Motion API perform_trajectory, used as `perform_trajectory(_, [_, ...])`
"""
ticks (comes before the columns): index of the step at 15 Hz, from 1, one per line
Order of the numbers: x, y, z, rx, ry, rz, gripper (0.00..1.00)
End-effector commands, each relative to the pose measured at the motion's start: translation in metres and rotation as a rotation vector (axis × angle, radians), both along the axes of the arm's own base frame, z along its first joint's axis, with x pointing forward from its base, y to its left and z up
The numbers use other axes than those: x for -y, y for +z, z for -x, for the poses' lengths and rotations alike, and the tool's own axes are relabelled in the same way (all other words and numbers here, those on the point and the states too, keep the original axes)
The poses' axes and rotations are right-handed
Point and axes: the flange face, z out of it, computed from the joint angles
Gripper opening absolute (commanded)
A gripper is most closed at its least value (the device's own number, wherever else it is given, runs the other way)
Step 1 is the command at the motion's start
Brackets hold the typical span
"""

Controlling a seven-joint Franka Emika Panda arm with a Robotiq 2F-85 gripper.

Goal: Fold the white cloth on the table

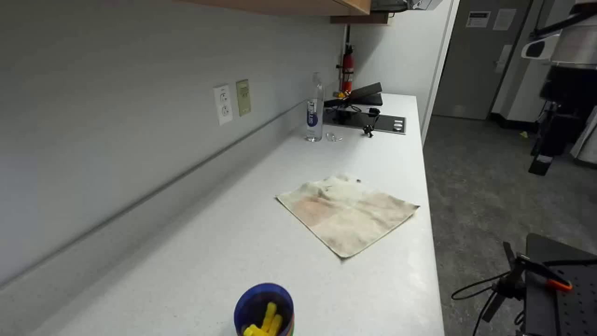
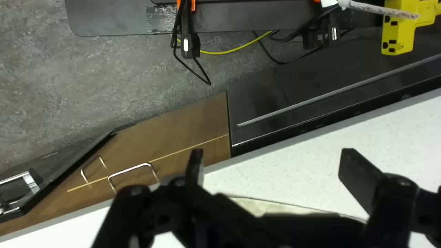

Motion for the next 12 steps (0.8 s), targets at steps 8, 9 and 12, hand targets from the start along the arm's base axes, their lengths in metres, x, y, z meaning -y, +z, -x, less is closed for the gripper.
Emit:
perform_trajectory(8, [-0.0001, -0.0036, -0.0011, -0.018, 0.0, -0.001, 1.0])
perform_trajectory(9, [-0.0001, -0.0036, -0.0011, -0.018, 0.0, -0.001, 1.0])
perform_trajectory(12, [-0.0001, -0.0036, -0.0011, -0.018, 0.0, -0.001, 1.0])
